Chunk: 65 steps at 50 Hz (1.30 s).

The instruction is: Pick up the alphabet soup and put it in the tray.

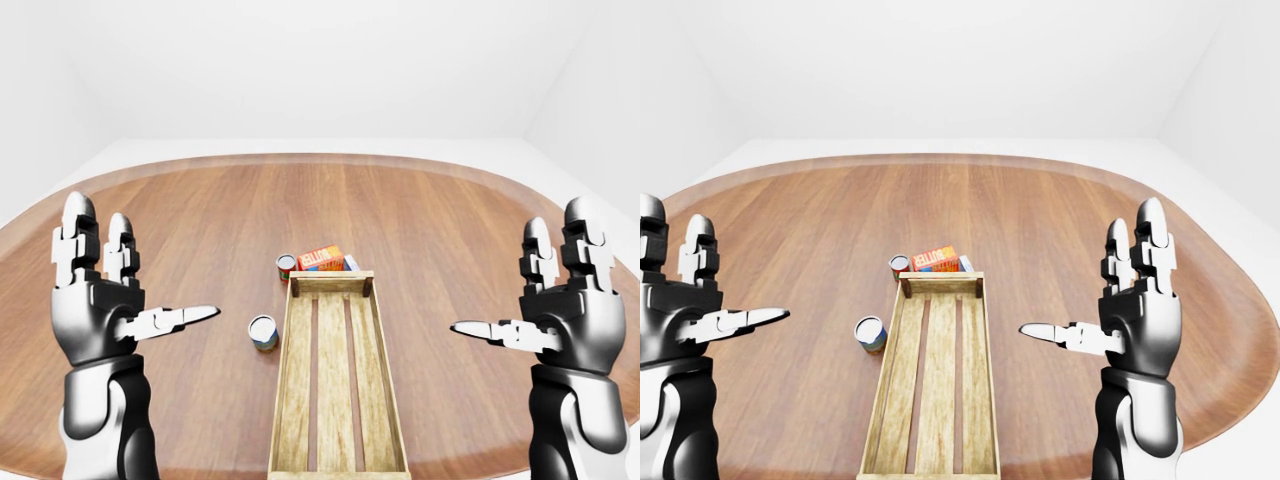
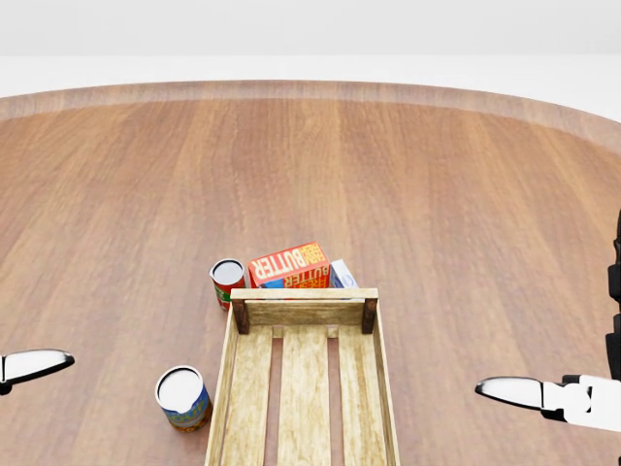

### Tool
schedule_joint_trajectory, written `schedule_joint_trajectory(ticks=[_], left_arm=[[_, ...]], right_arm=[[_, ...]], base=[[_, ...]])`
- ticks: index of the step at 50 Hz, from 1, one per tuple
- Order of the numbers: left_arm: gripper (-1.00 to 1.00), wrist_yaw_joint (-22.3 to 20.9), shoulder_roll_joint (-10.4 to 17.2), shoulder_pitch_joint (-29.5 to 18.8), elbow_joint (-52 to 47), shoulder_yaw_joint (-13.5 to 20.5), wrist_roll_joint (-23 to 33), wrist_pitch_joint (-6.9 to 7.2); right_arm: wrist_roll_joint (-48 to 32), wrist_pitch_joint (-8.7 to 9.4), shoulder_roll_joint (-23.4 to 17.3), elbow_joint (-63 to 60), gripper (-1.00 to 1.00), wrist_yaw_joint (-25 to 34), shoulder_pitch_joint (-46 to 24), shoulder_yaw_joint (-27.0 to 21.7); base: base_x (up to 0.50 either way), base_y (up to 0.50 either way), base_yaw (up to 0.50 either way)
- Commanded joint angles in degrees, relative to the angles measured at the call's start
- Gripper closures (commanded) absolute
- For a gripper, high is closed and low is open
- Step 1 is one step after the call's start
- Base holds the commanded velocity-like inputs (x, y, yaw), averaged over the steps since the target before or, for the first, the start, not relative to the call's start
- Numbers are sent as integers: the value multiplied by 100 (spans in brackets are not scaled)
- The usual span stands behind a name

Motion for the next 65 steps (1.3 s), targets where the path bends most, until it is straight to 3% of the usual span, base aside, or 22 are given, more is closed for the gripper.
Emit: schedule_joint_trajectory(ticks=[1,5,8,9,12,17,23,25,29,38,46,58,60,65], left_arm=[[-100,-33,-1,31,-66,13,21,0],[-100,-150,5,101,-97,-66,174,0],[-100,-564,32,333,-169,-243,516,0],[-100,-843,117,582,20,-570,1191,0],[-100,-1336,99,883,331,-912,2547,0],[-100,-2151,48,974,92,-766,3596,0],[-100,-2519,96,918,619,-837,5053,0],[-100,-2857,194,904,912,-949,5328,0],[-100,-3039,258,798,1340,-1038,5858,0],[-100,-2703,515,87,3034,-1640,6768,0],[-100,-2608,663,-550,3639,-1874,7542,0],[-100,-2479,683,-2052,5284,-2235,7823,0],[-100,-2202,696,-2468,6004,-2283,7794,0],[-100,-1818,674,-2968,6848,-2486,7838,0]], right_arm=[[2,0,10,-31,-100,-11,14,-8],[-25,0,17,-31,-100,-21,19,34],[-5,0,9,-78,-100,-26,1,42],[-42,0,28,-107,-100,-47,16,84],[-105,0,17,-27,-100,-66,-19,156],[-97,0,43,-206,-100,-85,57,214],[-21,0,79,-425,-100,-56,100,196],[1,0,102,-663,-100,-57,153,192],[-18,0,139,-712,-100,-15,173,189],[-110,0,144,-630,-100,-67,166,367],[-112,0,126,-599,-100,-87,145,346],[-199,0,138,-619,-100,-82,155,350],[-181,0,135,-593,-100,-81,146,334],[-168,0,131,-567,-100,-84,133,310]], base=[[0,0,0],[0,0,0],[0,0,0],[0,0,0],[0,0,0],[0,0,0],[0,0,0],[0,0,0],[0,0,0],[0,0,0],[0,0,0],[0,0,0],[0,0,0],[0,0,0]])
